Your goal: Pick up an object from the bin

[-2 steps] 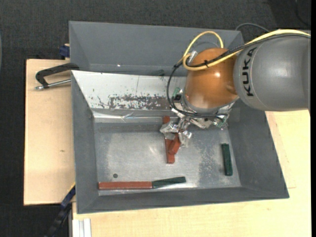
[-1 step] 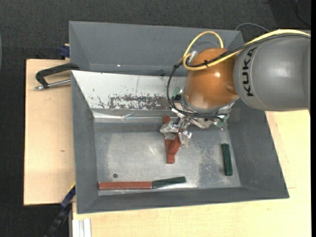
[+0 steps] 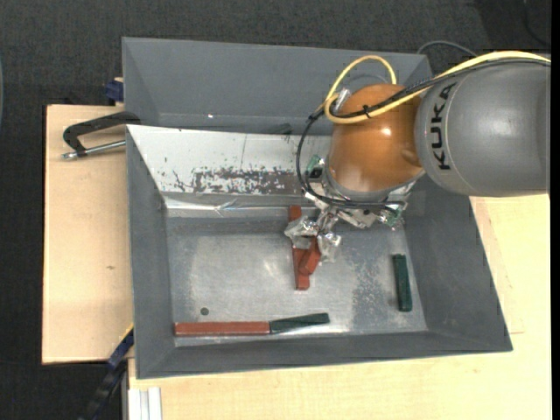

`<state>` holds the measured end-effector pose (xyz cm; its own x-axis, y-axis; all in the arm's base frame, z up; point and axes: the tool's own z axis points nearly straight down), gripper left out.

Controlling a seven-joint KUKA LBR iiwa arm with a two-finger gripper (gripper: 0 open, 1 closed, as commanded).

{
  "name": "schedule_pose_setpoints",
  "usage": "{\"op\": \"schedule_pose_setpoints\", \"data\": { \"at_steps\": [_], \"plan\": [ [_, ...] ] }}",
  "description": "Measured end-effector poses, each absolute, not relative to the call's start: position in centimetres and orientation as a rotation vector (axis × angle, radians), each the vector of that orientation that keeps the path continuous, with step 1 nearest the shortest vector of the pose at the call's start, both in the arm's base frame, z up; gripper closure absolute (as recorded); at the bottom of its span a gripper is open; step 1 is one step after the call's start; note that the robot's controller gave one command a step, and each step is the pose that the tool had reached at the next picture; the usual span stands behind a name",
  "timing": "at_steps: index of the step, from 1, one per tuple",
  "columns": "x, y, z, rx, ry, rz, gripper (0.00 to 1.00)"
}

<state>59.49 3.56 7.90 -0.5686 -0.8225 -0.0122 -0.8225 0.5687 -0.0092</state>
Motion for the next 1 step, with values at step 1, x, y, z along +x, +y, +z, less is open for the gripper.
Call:
{"op": "schedule_pose_setpoints", "data": {
  "at_steps": [1],
  "plan": [
    [59.31, 3.58, 8.99, -1.456, 2.778, 0.001, 1.00]
  ]
}}
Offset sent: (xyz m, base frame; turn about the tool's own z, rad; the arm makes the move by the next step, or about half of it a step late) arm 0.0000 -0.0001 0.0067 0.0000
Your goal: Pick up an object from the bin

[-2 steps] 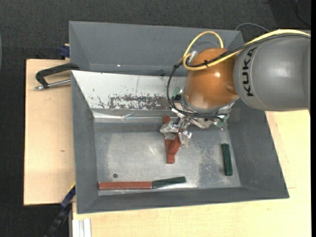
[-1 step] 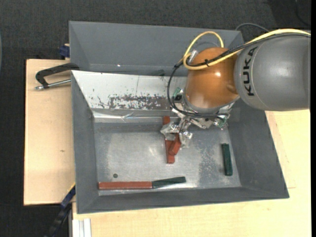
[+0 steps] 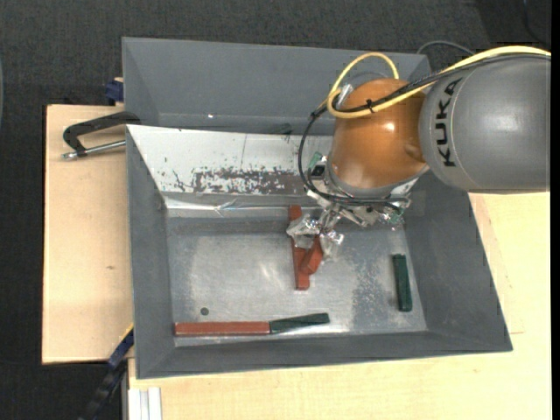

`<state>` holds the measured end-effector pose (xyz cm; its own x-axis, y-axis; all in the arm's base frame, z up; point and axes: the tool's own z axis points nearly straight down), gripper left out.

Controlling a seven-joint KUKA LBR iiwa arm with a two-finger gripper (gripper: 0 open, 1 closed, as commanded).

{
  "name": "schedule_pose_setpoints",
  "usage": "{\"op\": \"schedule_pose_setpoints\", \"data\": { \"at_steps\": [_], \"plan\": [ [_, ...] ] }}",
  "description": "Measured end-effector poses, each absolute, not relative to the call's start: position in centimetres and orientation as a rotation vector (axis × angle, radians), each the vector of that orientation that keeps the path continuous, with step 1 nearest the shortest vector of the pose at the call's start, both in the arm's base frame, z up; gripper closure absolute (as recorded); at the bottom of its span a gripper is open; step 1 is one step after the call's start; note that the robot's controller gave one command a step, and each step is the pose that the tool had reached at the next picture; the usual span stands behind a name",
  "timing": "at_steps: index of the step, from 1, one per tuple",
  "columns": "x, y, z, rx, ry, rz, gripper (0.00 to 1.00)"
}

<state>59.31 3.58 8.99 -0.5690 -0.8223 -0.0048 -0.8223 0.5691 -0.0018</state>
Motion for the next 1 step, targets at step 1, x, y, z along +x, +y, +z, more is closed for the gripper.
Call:
{"op": "schedule_pose_setpoints", "data": {
  "at_steps": [1],
  "plan": [
    [59.39, 3.59, 10.32, -1.456, 2.778, 0.001, 1.00]
  ]
}}
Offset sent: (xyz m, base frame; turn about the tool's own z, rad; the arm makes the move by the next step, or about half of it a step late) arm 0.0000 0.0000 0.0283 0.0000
